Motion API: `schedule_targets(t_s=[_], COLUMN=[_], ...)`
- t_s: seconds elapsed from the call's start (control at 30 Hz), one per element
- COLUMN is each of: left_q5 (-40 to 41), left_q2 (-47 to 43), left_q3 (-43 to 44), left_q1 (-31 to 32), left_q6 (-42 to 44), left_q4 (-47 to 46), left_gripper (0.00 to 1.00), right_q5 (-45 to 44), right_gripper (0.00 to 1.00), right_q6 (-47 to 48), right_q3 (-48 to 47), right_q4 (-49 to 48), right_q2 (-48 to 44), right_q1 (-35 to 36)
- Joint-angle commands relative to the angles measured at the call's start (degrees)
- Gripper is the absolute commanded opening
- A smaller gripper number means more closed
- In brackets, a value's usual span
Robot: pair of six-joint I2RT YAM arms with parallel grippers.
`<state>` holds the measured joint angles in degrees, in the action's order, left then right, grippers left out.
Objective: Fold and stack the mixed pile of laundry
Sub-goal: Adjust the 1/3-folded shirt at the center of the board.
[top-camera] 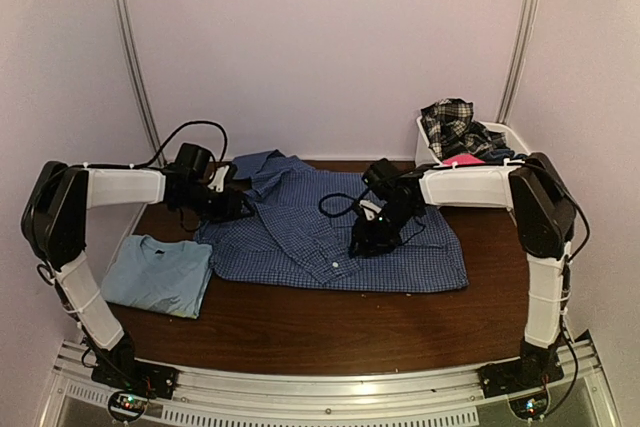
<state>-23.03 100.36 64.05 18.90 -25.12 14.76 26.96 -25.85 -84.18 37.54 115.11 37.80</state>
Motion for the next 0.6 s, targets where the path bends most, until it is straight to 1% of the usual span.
schedule_targets(t_s=[0.0, 0.23, 0.3, 0.37, 0.47, 0.5, 0.57], left_q5=[0.63, 0.83, 1.21, 1.67, 1.91, 2.09, 2.49], left_q2=[-1.92, -2.09, -2.14, -2.1, -2.01, -2.01, -2.09], left_q3=[-0.42, -0.24, -0.16, -0.15, -0.22, -0.24, -0.33], left_q1=[-0.44, -0.44, -0.44, -0.52, -0.87, -1.0, -1.34], left_q6=[0.38, 0.32, 0.5, 0.6, 0.52, 0.52, 0.59], left_q4=[-0.55, -0.39, -0.12, 0.1, 0.35, 0.55, 0.89], left_gripper=[0.6, 0.61, 0.61, 0.61, 0.61, 0.61, 0.61], right_q5=[-2.94, -13.37, -16.08, -17.63, -18.22, -18.4, -18.75], right_gripper=[0.44, 0.44, 0.41, 0.32, 0.06, 0.0, 0.0], right_q6=[2.02, 6.66, 7.82, 8.54, 8.56, 8.53, 8.3], right_q3=[-4.43, -10.42, -11.42, -12.48, -12.8, -13.02, -14.11], right_q4=[1.93, 9.4, 10.92, 12.7, 13.38, 13.54, 14.58], right_q2=[4.15, 9.85, 10.55, 11.07, 10.33, 9.72, 8.03], right_q1=[1.93, 5.19, 6.38, 7.21, 7.52, 7.55, 7.51])
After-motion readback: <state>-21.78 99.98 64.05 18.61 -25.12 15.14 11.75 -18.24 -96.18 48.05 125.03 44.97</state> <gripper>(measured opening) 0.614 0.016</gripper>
